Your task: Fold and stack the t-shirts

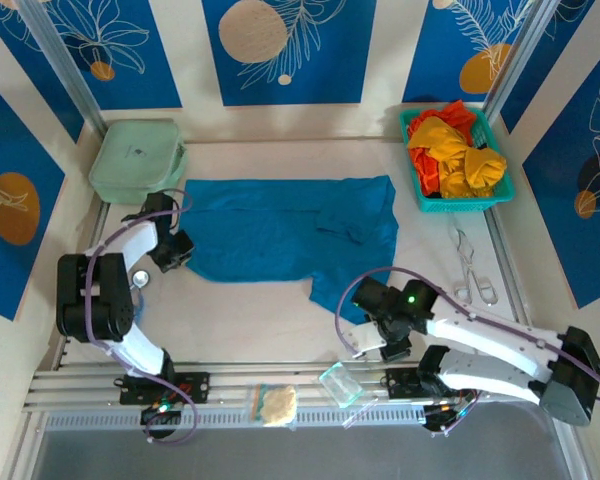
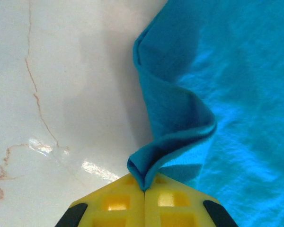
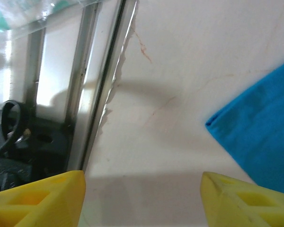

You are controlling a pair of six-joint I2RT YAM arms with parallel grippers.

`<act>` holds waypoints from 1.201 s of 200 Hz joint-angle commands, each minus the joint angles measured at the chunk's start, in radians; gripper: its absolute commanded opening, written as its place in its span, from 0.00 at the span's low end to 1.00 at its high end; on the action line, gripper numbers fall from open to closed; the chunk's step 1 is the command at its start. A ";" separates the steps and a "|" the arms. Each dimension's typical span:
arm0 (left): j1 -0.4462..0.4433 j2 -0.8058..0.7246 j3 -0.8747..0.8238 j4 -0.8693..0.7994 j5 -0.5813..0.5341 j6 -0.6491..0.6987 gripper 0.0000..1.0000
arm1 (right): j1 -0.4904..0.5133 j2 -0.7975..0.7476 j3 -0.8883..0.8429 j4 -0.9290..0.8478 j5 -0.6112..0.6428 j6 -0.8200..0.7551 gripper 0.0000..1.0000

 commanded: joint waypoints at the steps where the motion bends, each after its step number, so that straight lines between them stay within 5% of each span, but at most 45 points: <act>1: -0.003 -0.047 0.000 -0.005 0.013 0.025 0.00 | -0.022 0.055 -0.031 0.151 -0.011 -0.069 0.65; 141: -0.003 -0.154 -0.038 0.010 0.029 0.042 0.00 | -0.176 0.346 0.015 0.310 -0.016 -0.068 0.48; 176: -0.003 -0.157 -0.040 0.016 0.043 0.044 0.00 | -0.165 0.395 0.036 0.327 0.001 -0.020 0.29; 190: -0.003 -0.157 -0.040 0.014 0.044 0.047 0.00 | -0.166 0.376 0.038 0.305 0.019 -0.011 0.00; 240: -0.003 -0.193 -0.080 -0.016 0.055 0.047 0.00 | -0.155 0.129 0.021 0.103 0.083 0.040 0.00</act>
